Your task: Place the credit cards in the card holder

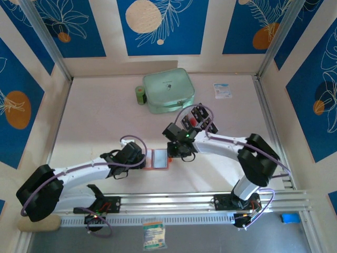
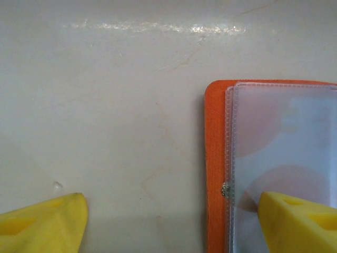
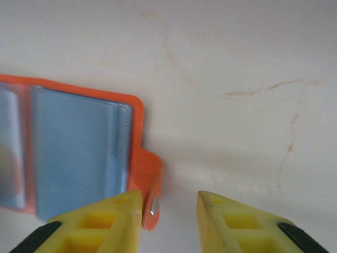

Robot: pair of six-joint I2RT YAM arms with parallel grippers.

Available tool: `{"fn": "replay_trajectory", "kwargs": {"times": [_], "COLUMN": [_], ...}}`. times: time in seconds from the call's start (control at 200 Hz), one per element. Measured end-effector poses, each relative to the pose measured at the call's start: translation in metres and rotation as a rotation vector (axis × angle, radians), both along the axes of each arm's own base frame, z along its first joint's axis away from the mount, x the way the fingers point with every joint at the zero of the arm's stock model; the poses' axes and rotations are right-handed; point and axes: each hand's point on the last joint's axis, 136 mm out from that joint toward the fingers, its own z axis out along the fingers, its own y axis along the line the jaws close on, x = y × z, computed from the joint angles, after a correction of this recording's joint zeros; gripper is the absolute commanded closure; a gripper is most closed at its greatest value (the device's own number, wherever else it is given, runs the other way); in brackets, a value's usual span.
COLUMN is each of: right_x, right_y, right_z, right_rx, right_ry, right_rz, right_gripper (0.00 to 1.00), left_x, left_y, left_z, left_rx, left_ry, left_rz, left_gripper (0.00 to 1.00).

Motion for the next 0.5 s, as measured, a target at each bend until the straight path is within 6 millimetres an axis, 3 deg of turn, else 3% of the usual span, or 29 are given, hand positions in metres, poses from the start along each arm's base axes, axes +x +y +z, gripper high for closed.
{"fn": "replay_trajectory", "kwargs": {"times": [0.205, 0.32, 0.5], "right_x": [0.033, 0.054, 0.08], "right_y": [-0.038, -0.066, -0.095], "right_z": [0.044, 0.058, 0.073], "right_rx": [0.031, -0.029, -0.076], "right_ry": [-0.114, -0.178, -0.225], "right_rz": [-0.056, -0.089, -0.109], "right_gripper": [0.61, 0.6, 0.61], "left_x": [0.0, 0.0, 0.0], "left_y": [0.0, 0.0, 0.0], "left_z": [0.0, 0.0, 0.0], "left_rx": [0.0, 0.0, 0.0], "left_ry": [0.0, 0.0, 0.0], "left_rz": [0.0, 0.0, 0.0], "left_gripper": [0.16, 0.16, 0.16]}}
